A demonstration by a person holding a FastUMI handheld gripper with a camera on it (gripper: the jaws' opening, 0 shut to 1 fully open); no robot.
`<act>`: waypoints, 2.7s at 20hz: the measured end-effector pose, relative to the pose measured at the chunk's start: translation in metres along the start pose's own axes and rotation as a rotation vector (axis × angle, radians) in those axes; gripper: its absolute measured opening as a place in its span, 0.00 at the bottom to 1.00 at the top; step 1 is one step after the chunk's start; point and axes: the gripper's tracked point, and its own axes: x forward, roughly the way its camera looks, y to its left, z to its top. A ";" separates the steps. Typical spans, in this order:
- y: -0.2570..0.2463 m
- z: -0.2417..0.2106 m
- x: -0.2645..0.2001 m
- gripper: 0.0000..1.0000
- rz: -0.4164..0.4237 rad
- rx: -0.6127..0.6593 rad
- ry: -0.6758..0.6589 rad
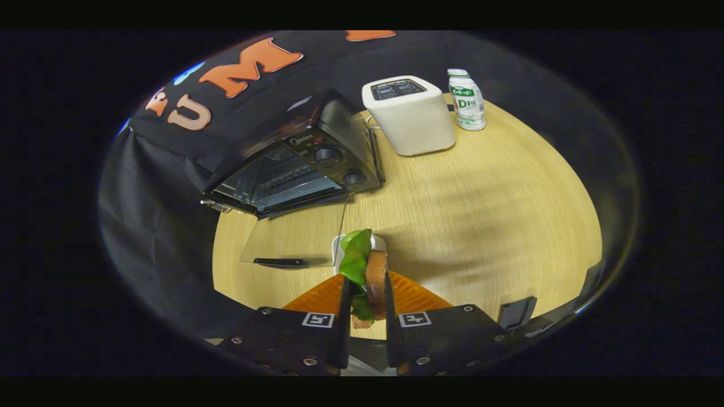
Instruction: Open the toaster oven, put the food inside, and close the toaster oven door.
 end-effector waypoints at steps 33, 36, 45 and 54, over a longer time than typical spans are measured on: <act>0.173 0.139 0.161 0.27 0.470 0.901 -0.612; 0.173 0.154 0.178 0.27 0.478 0.971 -0.644; 0.174 0.141 0.200 0.58 0.371 0.970 -0.564; 0.168 0.102 0.148 0.98 0.321 0.900 -0.550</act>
